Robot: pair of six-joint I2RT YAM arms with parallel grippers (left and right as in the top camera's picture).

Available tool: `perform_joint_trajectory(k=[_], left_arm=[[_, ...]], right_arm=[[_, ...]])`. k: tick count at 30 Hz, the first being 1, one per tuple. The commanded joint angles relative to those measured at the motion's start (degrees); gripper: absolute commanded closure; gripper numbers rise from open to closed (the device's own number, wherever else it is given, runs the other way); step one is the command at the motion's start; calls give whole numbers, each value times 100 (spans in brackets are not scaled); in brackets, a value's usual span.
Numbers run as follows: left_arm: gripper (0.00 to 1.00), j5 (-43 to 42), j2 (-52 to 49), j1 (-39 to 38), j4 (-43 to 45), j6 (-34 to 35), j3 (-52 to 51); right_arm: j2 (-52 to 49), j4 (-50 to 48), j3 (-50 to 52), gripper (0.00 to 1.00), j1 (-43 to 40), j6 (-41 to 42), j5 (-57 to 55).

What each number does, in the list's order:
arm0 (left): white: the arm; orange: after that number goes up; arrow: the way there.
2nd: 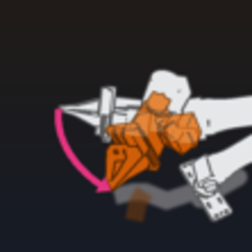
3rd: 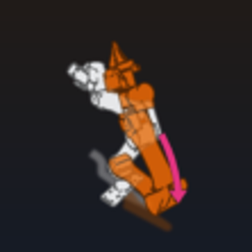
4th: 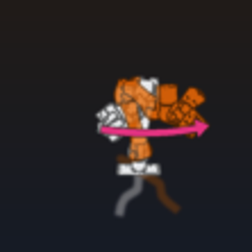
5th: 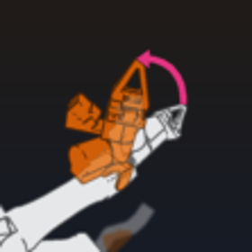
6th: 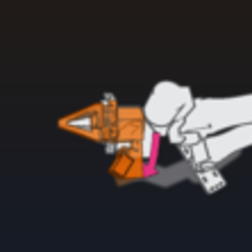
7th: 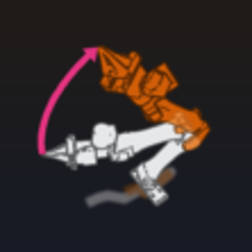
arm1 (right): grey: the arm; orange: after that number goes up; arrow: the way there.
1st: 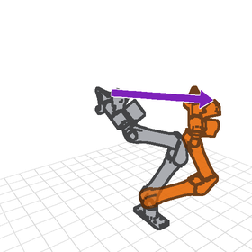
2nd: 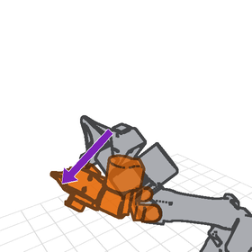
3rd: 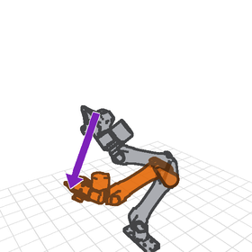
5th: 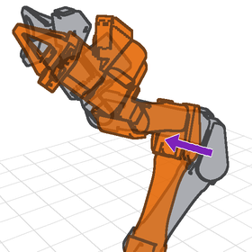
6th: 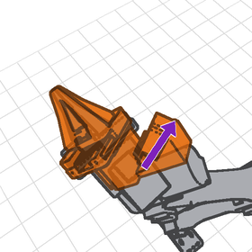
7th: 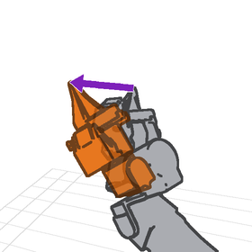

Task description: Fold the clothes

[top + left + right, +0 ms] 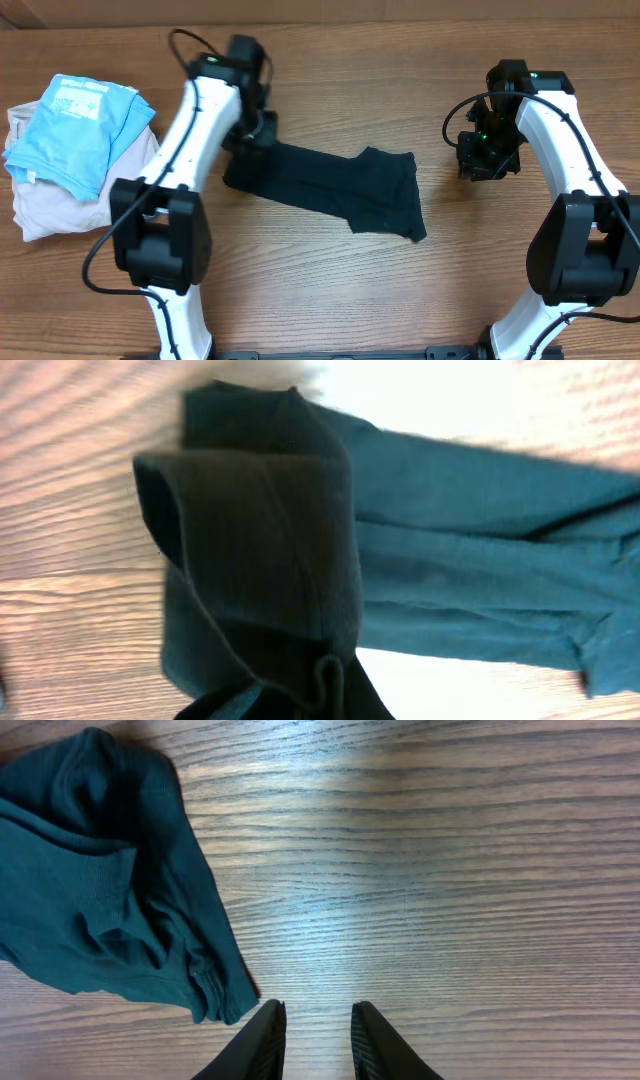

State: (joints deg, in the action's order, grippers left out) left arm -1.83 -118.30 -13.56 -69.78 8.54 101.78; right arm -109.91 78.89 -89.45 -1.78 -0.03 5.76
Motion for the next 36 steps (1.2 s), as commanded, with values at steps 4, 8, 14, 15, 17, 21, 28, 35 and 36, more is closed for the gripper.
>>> perform_joint_trajectory(k=[4, 8, 14, 15, 17, 21, 28, 35, 36], left_arm=[[96, 184, -48, -367, 278, -48, -494], [96, 177, -48, -608, 522, 92, -627], [95, 28, -50, -813, 791, 291, -645], [95, 13, -50, -835, 817, 310, -645], [92, -87, -50, -887, 833, 332, -645], [66, -898, -48, -907, 868, 57, -643], [57, -1270, 9, -813, 815, -584, -409], [58, -953, 243, -313, 697, -407, -96], [58, -955, 306, -188, 699, -400, -96]], right_arm=[[94, -13, -31, 75, -22, 2, 31], [94, -13, -31, 74, -22, 2, 31], [94, -13, -31, 75, -22, 2, 31], [94, -13, -31, 74, -22, 2, 31], [94, -13, -31, 74, -22, 2, 31], [94, -17, -31, 74, -22, 2, 31], [94, 13, -28, 60, -20, -4, 365], [35, -85, 24, 54, 24, -245, 1163], [20, -155, 52, 53, 48, -315, 1329]])
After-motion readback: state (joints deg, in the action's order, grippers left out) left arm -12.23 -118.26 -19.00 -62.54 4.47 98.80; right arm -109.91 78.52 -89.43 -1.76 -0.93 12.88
